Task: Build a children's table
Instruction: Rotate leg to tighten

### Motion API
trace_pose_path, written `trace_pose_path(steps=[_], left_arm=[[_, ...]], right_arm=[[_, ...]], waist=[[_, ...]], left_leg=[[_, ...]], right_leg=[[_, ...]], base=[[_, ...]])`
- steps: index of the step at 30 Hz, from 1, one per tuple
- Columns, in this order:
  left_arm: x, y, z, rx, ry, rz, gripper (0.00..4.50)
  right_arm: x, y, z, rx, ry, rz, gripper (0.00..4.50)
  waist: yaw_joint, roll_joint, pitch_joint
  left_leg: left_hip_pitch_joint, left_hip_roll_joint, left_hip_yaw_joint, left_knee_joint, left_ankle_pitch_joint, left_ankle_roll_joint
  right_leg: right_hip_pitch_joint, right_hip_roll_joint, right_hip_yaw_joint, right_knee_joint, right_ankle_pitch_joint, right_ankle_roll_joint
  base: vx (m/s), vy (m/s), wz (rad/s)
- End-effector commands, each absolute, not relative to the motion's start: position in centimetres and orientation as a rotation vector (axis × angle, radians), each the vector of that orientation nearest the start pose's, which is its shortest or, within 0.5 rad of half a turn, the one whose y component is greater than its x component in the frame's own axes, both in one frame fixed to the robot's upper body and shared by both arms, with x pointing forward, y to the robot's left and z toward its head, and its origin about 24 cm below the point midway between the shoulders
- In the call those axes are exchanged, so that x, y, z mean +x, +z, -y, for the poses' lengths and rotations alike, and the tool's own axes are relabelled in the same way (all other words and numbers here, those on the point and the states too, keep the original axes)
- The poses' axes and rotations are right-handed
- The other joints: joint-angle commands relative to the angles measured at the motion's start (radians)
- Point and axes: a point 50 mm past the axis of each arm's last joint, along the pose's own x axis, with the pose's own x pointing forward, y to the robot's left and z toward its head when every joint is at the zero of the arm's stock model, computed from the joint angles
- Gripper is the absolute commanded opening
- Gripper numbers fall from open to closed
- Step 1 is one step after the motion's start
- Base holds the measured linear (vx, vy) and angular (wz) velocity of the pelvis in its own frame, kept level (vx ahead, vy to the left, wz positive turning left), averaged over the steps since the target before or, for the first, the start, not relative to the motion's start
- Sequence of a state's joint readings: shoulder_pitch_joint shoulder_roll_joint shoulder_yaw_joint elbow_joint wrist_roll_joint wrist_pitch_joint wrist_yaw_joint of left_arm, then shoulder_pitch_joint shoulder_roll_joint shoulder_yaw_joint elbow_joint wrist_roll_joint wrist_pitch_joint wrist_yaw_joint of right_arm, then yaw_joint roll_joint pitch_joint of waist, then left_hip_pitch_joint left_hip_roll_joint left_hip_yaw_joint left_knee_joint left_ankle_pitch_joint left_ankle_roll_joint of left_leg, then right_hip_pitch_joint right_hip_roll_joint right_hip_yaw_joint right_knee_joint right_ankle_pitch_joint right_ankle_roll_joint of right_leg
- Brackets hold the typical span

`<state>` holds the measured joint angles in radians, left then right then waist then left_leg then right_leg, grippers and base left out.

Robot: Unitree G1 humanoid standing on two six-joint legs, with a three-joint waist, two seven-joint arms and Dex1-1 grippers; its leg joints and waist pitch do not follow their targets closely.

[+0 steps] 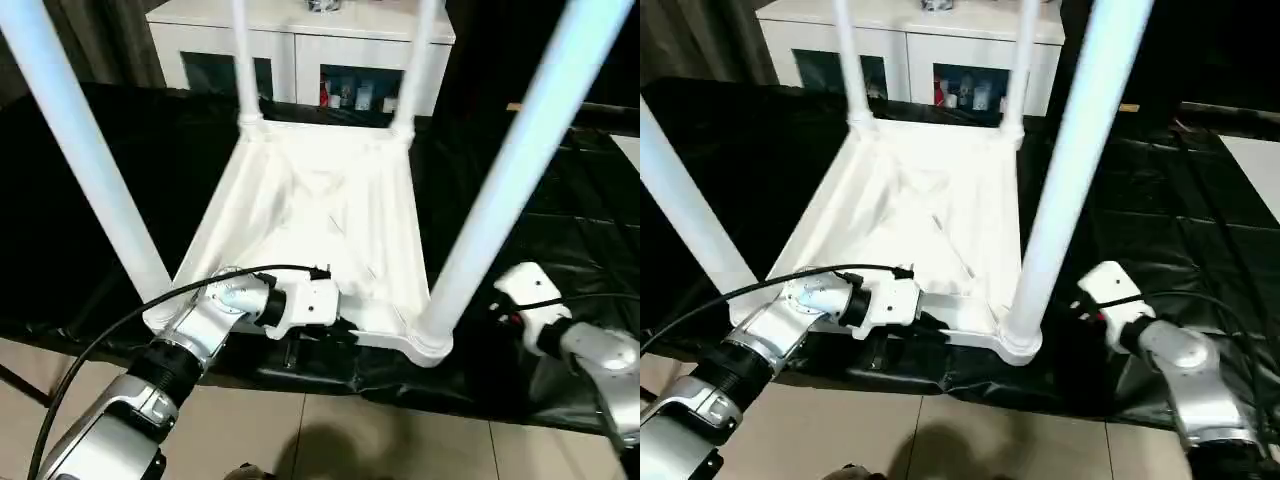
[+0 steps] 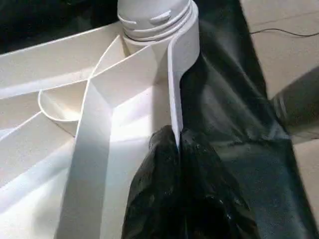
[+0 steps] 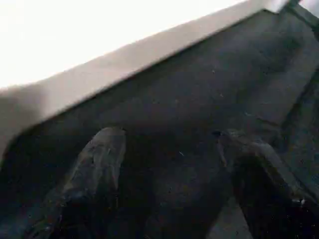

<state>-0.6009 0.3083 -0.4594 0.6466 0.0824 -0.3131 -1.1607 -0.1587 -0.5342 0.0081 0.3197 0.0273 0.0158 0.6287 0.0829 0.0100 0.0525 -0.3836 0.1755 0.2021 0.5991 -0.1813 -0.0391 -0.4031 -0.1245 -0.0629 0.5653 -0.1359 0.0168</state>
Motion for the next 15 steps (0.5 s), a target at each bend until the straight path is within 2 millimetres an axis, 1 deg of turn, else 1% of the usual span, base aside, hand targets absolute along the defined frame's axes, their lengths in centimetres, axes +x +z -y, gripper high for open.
trace_pose_path(steps=[1, 3, 4, 5, 6, 7, 8, 9, 10, 11, 12, 13, 14, 15], left_arm=[[30.7, 5.3, -8.5, 0.715, -1.533, -0.106, 0.57], [30.8, 5.3, -8.8, 0.732, -1.529, -0.094, 0.57], [30.8, 5.4, -9.0, 0.745, -1.528, -0.088, 0.61], [30.9, 5.5, -9.2, 0.746, -1.519, -0.073, 0.83], [31.0, 5.6, -9.3, 0.744, -1.513, -0.065, 0.83], [31.1, 5.9, -9.6, 0.735, -1.494, -0.036, 0.93], [31.1, 6.1, -9.7, 0.726, -1.488, -0.02, 0.97], [31.1, 6.4, -9.8, 0.711, -1.481, 0.0, 0.99], [31.0, 6.7, -10.0, 0.674, -1.465, 0.029, 1.13], [30.9, 6.9, -10.1, 0.656, -1.457, 0.041, 1.28], [30.9, 7.1, -10.3, 0.625, -1.442, 0.061, 1.28], [30.8, 7.3, -10.3, 0.603, -1.43, 0.072, 1.38], [30.7, 7.7, -10.5, 0.544, -1.395, 0.103, 1.41], [30.3, 8.3, -10.7, 0.456, -1.35, 0.143, 1.41]], right_arm=[[27.6, 4.0, 23.5, -0.429, 0.532, -0.259, 3.34], [27.7, 3.9, 23.1, -0.42, 0.525, -0.245, 3.34], [27.8, 3.9, 22.9, -0.419, 0.515, -0.239, 3.34], [27.9, 4.0, 22.7, -0.412, 0.494, -0.224, 3.34], [27.9, 4.0, 22.7, -0.407, 0.483, -0.216, 3.34], [28.0, 4.1, 22.5, -0.379, 0.444, -0.197, 3.34], [28.0, 4.1, 22.5, -0.361, 0.422, -0.189, 3.34], [28.1, 4.2, 22.6, -0.351, 0.392, -0.176, 3.34], [28.1, 4.3, 22.8, -0.347, 0.337, -0.16, 3.34], [28.1, 4.4, 22.9, -0.347, 0.312, -0.155, 3.34], [28.2, 4.4, 23.1, -0.349, 0.27, -0.147, 3.34], [28.2, 4.5, 23.2, -0.345, 0.24, -0.144, 3.34], [28.2, 4.7, 23.8, -0.332, 0.158, -0.135, 3.34], [28.1, 5.0, 24.3, -0.282, 0.061, -0.107, 3.34]], waist=[[-0.01, -0.01, -0.064], [-0.013, -0.013, -0.064], [-0.013, -0.01, -0.064], [-0.017, -0.013, -0.064], [-0.017, -0.012, -0.064], [-0.022, -0.012, -0.064], [-0.025, -0.017, -0.064], [-0.028, -0.016, -0.065], [-0.03, -0.015, -0.065], [-0.031, -0.013, -0.064], [-0.033, -0.013, -0.064], [-0.034, -0.012, -0.064], [-0.033, -0.008, -0.064], [-0.036, -0.008, -0.063]], left_leg=[[0.025, 0.051, -0.028, -0.092, -0.405, 0.014], [0.024, 0.05, -0.029, -0.093, -0.41, 0.013], [0.025, 0.051, -0.03, -0.093, -0.414, 0.009], [0.023, 0.05, -0.029, -0.094, -0.415, 0.007], [0.024, 0.05, -0.03, -0.094, -0.413, 0.007], [0.022, 0.05, -0.03, -0.095, -0.417, 0.005], [0.02, 0.05, -0.03, -0.095, -0.417, 0.006], [0.021, 0.05, -0.031, -0.095, -0.416, 0.006], [0.017, 0.05, -0.031, -0.095, -0.405, 0.007], [0.016, 0.05, -0.031, -0.096, -0.405, 0.006], [0.015, 0.051, -0.031, -0.098, -0.398, 0.001], [0.02, 0.05, -0.029, -0.096, -0.412, 0.001], [0.023, 0.051, -0.028, -0.096, -0.413, -0.004], [0.02, 0.05, -0.027, -0.097, -0.42, -0.005]], right_leg=[[0.027, -0.03, 0.025, -0.07, -0.441, -0.161], [0.027, -0.031, 0.024, -0.072, -0.459, -0.155], [0.026, -0.031, 0.024, -0.072, -0.464, -0.153], [0.026, -0.03, 0.024, -0.072, -0.463, -0.15], [0.025, -0.031, 0.024, -0.072, -0.461, -0.151], [0.025, -0.03, 0.024, -0.071, -0.46, -0.152], [0.026, -0.03, 0.024, -0.07, -0.46, -0.151], [0.025, -0.032, 0.024, -0.07, -0.466, -0.152], [0.027, -0.032, 0.024, -0.068, -0.459, -0.153], [0.027, -0.032, 0.024, -0.067, -0.458, -0.154], [0.027, -0.032, 0.024, -0.064, -0.446, -0.162], [0.023, -0.029, 0.023, -0.066, -0.448, -0.165], [0.021, -0.029, 0.025, -0.063, -0.44, -0.17], [0.021, -0.028, 0.025, -0.064, -0.439, -0.174]], base=[[0.0, 0.0, 0.0], [0.0, 0.0, 0.0], [0.0, 0.0, 0.0], [0.0, 0.0, 0.0], [0.0, 0.0, 0.0], [0.0, 0.0, 0.0], [0.0, 0.0, 0.0], [0.0, 0.0, 0.0], [0.0, 0.0, 0.0], [0.0, 0.0, 0.0], [0.0, 0.0, 0.0], [0.0, 0.0, 0.0], [0.0, 0.0, 0.0], [0.0, 0.0, 0.0]])
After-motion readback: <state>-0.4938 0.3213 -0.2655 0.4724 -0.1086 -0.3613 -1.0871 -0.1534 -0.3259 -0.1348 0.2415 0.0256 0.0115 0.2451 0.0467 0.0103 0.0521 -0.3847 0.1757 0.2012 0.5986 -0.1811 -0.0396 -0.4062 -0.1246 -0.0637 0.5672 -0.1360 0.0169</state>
